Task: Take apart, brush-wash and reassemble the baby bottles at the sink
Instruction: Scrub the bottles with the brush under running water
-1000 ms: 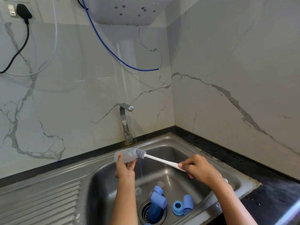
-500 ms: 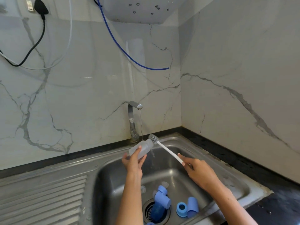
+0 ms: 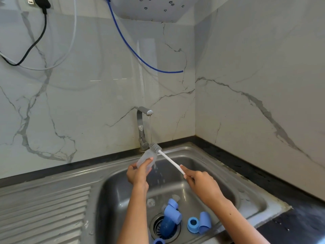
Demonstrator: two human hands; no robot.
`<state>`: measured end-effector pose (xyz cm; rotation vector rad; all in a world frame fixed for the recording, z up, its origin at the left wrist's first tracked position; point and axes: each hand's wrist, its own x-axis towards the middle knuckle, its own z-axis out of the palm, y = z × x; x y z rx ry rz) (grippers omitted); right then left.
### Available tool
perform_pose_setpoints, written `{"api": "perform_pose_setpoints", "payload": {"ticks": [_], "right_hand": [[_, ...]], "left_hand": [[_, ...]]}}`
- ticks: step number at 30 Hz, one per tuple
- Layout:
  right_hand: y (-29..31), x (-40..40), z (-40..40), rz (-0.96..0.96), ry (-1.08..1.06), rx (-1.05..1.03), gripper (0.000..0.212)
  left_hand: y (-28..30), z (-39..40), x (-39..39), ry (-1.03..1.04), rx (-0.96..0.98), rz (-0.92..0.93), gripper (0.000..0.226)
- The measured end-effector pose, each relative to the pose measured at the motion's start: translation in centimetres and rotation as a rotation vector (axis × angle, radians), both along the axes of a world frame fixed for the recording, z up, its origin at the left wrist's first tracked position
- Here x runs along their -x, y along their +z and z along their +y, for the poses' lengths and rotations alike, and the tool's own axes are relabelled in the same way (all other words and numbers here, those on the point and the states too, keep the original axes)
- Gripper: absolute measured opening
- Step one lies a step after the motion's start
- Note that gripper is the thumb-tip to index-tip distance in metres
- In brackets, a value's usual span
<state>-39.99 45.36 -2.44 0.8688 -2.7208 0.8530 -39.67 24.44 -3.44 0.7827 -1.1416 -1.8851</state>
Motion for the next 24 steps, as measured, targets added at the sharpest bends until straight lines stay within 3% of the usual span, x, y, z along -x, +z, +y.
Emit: {"api": "perform_pose_setpoints", "payload": {"ticks": [6, 12, 19, 24], "right_hand": [[0.2, -0.2, -0.7, 0.01, -0.009, -0.021, 0.043], [-0.6, -1.0, 0.1, -0.1, 0.024, 0.061, 0.038], [0.1, -0.4, -0.1, -0.099, -0.035, 0.053, 0.041], [-0.5, -1.3, -0.3, -0.15, 0.038, 0.094, 0.038]], "left_hand": [[-0.1, 0.3, -0.4, 0.024, 0.135, -0.081, 0.047], [-0.1, 0.0, -1.2, 0.122, 0.009, -0.067, 0.043], [-0.2, 1.5, -0.5, -0.017, 0.234, -0.187, 0.044], [-0.2, 0.5, -1.2, 0.13, -0.016, -0.097, 0.041]]}}
